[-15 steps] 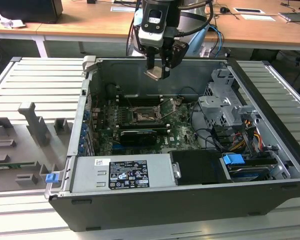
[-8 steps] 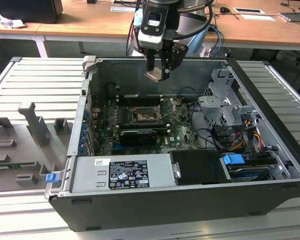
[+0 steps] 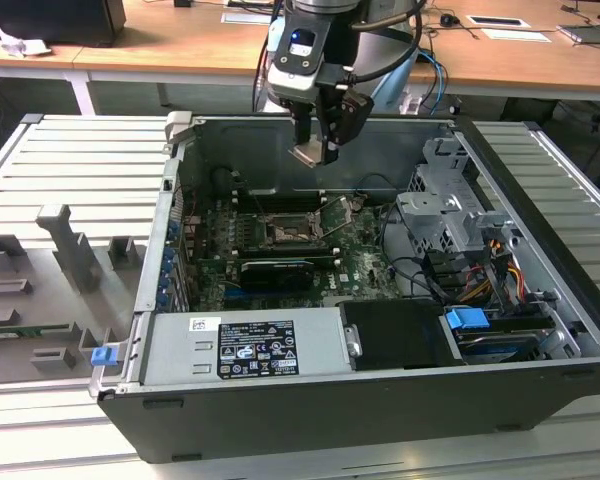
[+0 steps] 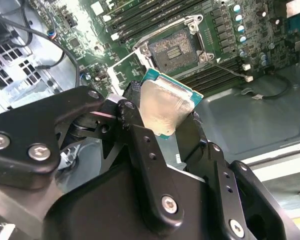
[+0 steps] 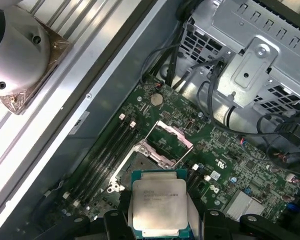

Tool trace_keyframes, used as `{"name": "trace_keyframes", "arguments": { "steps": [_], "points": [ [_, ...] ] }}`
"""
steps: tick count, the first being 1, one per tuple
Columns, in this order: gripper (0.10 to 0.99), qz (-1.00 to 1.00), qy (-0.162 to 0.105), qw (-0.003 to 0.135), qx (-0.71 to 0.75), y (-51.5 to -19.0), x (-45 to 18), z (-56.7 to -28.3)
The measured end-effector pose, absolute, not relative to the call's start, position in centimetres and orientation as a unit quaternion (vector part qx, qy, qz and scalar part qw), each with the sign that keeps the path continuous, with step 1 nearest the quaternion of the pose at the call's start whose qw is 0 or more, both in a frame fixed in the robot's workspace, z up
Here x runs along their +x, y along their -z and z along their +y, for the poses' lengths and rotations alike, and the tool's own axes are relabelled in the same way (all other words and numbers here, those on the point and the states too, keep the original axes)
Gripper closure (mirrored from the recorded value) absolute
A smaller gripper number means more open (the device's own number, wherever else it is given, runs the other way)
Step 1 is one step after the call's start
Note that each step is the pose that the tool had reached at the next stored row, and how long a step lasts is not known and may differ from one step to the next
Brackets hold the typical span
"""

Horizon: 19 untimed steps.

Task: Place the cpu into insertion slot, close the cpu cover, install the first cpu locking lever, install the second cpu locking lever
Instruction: 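Place the cpu into insertion slot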

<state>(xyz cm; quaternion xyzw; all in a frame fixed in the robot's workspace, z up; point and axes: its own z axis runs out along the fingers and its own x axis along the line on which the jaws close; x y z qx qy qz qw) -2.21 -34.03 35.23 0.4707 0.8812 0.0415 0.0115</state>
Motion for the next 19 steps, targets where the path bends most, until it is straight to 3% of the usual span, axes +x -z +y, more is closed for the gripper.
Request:
{"name": "trace_keyframes", "arguments": {
  "steps": [19],
  "points": [
    [0.561,0.840,-0.040,0.015,0.541,-33.9,-2.2,-34.0]
  ]
}}
